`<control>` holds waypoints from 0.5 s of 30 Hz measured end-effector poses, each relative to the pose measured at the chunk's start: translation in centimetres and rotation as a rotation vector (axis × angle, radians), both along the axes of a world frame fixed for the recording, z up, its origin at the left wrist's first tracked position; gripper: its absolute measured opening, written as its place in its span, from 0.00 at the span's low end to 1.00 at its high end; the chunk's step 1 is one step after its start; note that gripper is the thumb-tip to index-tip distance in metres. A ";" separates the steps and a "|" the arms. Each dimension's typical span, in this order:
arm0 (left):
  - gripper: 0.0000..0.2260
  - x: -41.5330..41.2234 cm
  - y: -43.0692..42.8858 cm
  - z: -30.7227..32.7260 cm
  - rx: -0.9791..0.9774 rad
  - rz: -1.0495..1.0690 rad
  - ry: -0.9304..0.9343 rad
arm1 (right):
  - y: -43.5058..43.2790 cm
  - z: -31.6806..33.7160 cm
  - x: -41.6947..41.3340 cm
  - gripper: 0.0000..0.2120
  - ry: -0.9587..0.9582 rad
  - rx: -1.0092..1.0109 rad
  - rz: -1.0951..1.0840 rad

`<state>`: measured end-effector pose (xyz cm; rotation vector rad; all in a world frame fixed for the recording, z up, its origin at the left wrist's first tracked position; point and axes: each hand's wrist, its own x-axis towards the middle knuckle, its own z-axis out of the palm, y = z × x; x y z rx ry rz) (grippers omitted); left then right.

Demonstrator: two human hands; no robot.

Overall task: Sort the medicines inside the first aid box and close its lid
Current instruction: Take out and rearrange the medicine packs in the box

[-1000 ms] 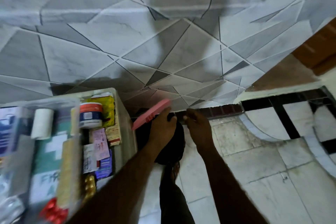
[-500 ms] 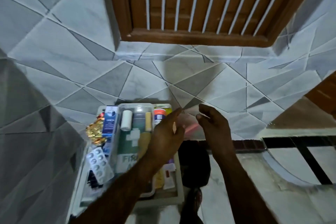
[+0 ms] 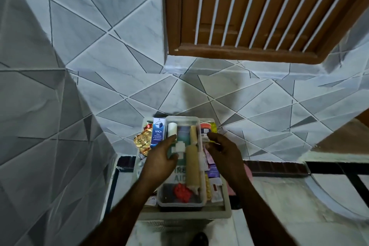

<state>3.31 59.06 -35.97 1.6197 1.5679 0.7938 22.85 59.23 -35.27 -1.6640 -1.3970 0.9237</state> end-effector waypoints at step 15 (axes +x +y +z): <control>0.23 -3.7 1.9 -3.1 -0.083 0.172 0.043 | 4.3 -3.2 -1.2 0.16 -0.076 -0.146 0.245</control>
